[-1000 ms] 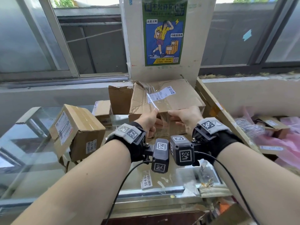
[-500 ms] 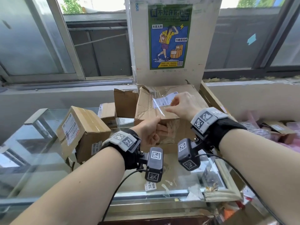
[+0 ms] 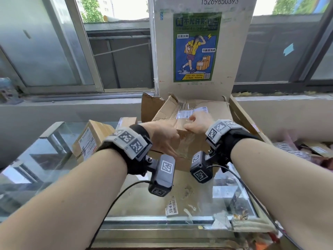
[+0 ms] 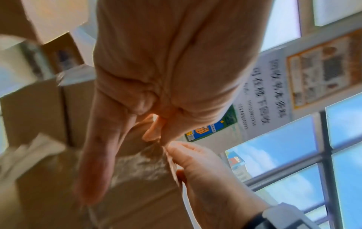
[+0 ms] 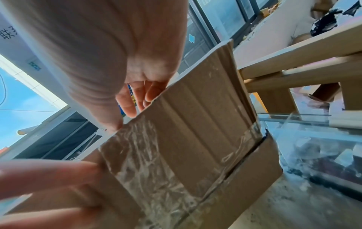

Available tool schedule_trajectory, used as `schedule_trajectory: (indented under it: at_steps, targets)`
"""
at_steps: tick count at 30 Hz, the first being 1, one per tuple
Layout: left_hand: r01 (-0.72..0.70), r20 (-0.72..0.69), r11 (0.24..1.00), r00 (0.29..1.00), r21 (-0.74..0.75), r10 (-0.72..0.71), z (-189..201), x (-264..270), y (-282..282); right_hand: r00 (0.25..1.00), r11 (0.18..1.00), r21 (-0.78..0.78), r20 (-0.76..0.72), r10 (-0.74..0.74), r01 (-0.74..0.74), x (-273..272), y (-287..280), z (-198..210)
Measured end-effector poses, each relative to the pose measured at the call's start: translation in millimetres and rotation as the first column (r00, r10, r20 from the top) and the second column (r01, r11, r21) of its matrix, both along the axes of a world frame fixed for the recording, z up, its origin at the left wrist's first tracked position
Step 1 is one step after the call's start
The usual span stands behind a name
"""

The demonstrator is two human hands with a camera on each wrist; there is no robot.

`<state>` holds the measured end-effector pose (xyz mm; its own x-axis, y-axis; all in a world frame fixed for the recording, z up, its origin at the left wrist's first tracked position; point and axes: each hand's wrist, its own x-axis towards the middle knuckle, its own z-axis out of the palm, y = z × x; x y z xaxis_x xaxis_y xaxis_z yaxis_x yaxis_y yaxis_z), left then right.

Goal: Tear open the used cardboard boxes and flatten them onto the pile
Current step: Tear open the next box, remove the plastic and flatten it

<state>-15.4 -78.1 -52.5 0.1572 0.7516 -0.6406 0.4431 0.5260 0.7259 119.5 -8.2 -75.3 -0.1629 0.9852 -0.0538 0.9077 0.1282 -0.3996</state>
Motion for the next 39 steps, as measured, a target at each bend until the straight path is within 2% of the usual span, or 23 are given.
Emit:
schedule_trajectory:
  at_steps: [3, 6, 8, 10, 13, 16, 17, 19, 21, 27, 29, 33, 36, 39]
  targets:
    - [-0.035, -0.148, 0.957, 0.986, 0.288, 0.081, 21, -10, 12, 0.998, 0.997, -0.041, 0.012, 0.067, -0.066, -3, -2, -1]
    - [-0.014, -0.309, 0.841, 0.926, 0.541, 0.215, 30, -19, 25, 0.993, 0.988, -0.106, -0.004, 0.115, -0.115, -4, -2, 1]
    - [0.077, -0.466, 0.825, 0.853, 0.559, 0.236, 23, -21, 33, 0.991, 0.983, -0.129, -0.023, 0.129, -0.130, -2, -1, 3]
    - [0.131, -0.587, 0.868, 0.783, 0.478, 0.206, 10, -23, 43, 0.989, 0.976, -0.159, -0.044, 0.141, -0.147, 0, -1, 6]
    - [0.149, -0.654, 0.919, 0.744, 0.365, 0.139, -3, -25, 49, 0.989, 0.961, -0.233, -0.039, 0.145, -0.150, 1, 4, 16]
    - [0.072, -0.619, 0.919, 0.759, 0.388, 0.202, -12, -35, 55, 0.991, 0.933, -0.341, -0.109, 0.079, -0.112, -2, 18, 27]
    - [0.027, -0.579, 0.921, 0.785, 0.388, 0.221, -15, -39, 57, 0.988, 0.919, -0.382, -0.150, 0.040, -0.095, -3, 24, 30]
    - [-0.102, -0.409, 0.927, 0.876, 0.361, 0.256, -19, -44, 59, 0.978, 0.904, -0.425, -0.204, -0.041, -0.051, -7, 36, 33]
    - [-0.214, -0.242, 0.929, 0.925, 0.301, 0.292, -18, -46, 56, 0.967, 0.913, -0.408, -0.234, -0.104, -0.001, -12, 49, 34]
    - [-0.215, -0.131, 0.943, 0.958, 0.255, 0.254, -19, -49, 52, 0.939, 0.902, -0.432, -0.303, -0.164, 0.018, -32, 72, 26]
    - [-0.193, -0.129, 0.943, 0.963, 0.272, 0.235, -21, -48, 52, 0.922, 0.905, -0.425, -0.342, -0.181, 0.021, -35, 73, 27]
    - [-0.120, -0.149, 0.942, 0.973, 0.315, 0.174, -17, -50, 49, 0.822, 0.921, -0.390, -0.521, -0.228, 0.008, -28, 75, 34]
    - [-0.090, -0.165, 0.935, 0.974, 0.343, 0.154, -7, -53, 45, 0.772, 0.914, -0.404, -0.568, -0.287, 0.042, -24, 71, 52]
    - [0.022, -0.355, 0.887, 0.921, 0.461, 0.161, 7, -50, 48, 0.745, 0.920, -0.384, -0.590, -0.311, 0.080, -28, 63, 71]
